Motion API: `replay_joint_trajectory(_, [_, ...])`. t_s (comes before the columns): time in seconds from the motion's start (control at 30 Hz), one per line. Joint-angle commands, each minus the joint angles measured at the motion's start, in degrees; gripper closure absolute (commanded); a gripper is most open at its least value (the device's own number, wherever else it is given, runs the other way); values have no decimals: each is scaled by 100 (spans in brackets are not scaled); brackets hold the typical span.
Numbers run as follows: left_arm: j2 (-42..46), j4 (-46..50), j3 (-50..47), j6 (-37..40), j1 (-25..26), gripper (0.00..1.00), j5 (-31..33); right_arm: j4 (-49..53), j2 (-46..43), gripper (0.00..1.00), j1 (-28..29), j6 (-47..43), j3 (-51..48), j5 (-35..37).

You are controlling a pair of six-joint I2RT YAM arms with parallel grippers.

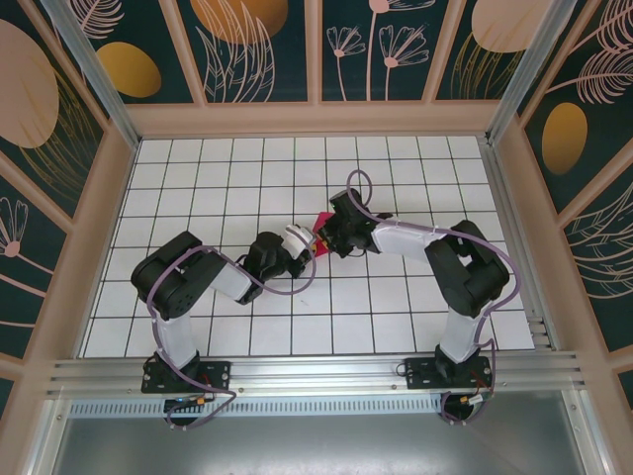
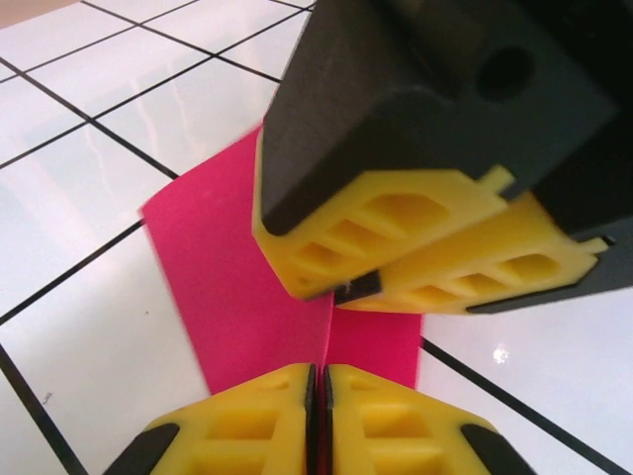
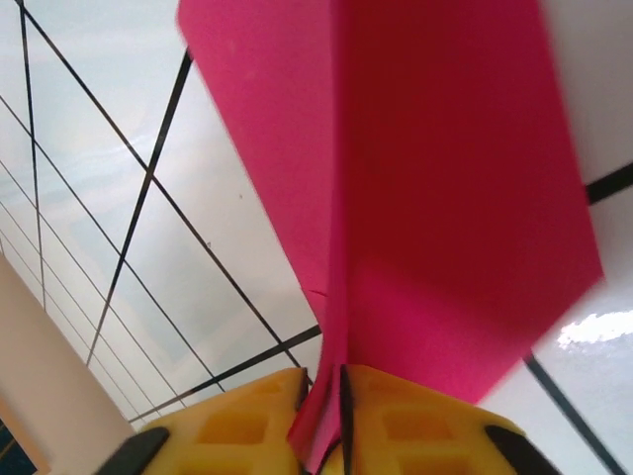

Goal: Fold a paper plane with a square sheet of paper (pick it up from the middle)
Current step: Fourth fold the wing at the center of the table.

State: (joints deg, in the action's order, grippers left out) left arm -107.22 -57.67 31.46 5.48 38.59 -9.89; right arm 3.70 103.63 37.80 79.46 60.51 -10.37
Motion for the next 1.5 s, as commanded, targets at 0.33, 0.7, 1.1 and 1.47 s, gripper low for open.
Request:
replay_joint_trajectory(0.33, [-48, -670, -349, -1940, 21, 89, -152, -851, -1403, 44, -542, -1981, -1043, -236])
replay_joint_trajectory(0.7, [-80, -519, -268, -3268, 26, 89, -502, -1705, -1097, 60, -596, -2466, -1398, -1194])
replay_joint_trajectory(1.1, [-264, -650, -244, -4239, 2, 89, -550, -1562, -658, 72, -606, -2694, -1374, -1134])
replay_joint_trajectory(1.47, [-256, -684, -288, -4372, -1, 86, -558, -1458, -110, 83, -615, -2630, -1087, -1191])
